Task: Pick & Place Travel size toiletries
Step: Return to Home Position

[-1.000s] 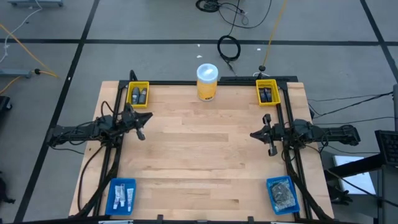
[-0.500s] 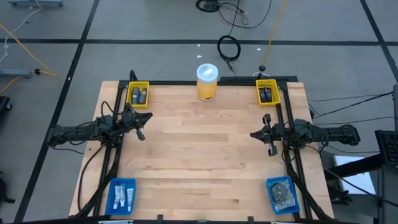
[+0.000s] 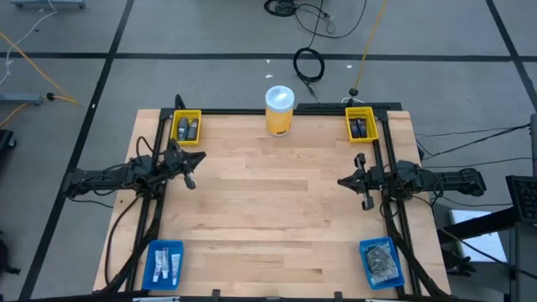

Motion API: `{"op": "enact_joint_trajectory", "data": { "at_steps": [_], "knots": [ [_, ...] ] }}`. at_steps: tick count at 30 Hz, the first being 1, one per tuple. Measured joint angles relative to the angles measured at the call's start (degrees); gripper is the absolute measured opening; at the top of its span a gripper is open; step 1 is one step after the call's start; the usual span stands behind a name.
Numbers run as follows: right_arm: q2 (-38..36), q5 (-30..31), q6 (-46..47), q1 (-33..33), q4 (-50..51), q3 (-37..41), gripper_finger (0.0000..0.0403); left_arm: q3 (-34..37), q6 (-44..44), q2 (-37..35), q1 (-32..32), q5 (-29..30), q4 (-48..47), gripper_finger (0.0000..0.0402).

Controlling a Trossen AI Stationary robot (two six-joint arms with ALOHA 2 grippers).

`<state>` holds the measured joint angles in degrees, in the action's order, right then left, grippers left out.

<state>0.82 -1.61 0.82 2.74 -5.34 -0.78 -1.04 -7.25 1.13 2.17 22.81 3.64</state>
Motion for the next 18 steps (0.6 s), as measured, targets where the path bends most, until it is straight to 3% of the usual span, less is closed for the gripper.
{"op": "enact_joint_trajectory", "data": {
  "at_steps": [18],
  "knots": [
    [0.0, 0.0, 0.0, 0.0, -0.02, 0.0, 0.0, 0.0, -0.02, 0.0, -0.01, 0.02, 0.0, 0.0026]
  ]
}}
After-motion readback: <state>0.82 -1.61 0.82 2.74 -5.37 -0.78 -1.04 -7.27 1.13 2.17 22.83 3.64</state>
